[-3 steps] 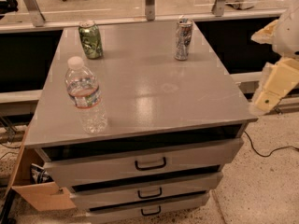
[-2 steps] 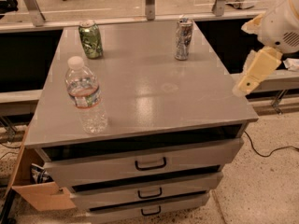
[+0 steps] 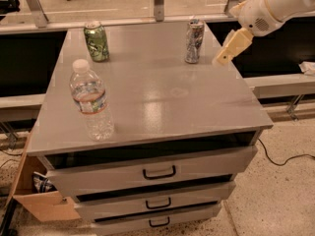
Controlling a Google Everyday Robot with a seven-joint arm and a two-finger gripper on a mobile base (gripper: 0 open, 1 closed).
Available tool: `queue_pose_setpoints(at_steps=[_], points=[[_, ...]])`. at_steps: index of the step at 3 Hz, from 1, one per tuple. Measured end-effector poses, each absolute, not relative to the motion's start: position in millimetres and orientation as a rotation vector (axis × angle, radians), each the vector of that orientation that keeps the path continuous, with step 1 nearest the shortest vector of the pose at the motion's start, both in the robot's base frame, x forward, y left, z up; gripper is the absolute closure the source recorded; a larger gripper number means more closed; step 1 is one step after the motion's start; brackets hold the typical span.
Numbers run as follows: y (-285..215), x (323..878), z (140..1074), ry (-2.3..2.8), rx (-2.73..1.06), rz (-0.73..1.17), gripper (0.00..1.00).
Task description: Move redbull can near green can
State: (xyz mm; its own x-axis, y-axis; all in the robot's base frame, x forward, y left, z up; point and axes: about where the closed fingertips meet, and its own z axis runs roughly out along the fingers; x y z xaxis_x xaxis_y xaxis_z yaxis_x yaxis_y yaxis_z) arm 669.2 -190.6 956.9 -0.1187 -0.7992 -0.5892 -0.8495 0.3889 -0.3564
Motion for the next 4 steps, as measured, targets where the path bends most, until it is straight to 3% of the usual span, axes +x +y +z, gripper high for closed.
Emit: queue_pose_setpoints(at_steps=[2, 4], points=[[-160, 758, 934, 1.834, -1.239, 0.303, 0.00], [-141, 785, 911, 1.816, -1.084, 0.504, 0.00]])
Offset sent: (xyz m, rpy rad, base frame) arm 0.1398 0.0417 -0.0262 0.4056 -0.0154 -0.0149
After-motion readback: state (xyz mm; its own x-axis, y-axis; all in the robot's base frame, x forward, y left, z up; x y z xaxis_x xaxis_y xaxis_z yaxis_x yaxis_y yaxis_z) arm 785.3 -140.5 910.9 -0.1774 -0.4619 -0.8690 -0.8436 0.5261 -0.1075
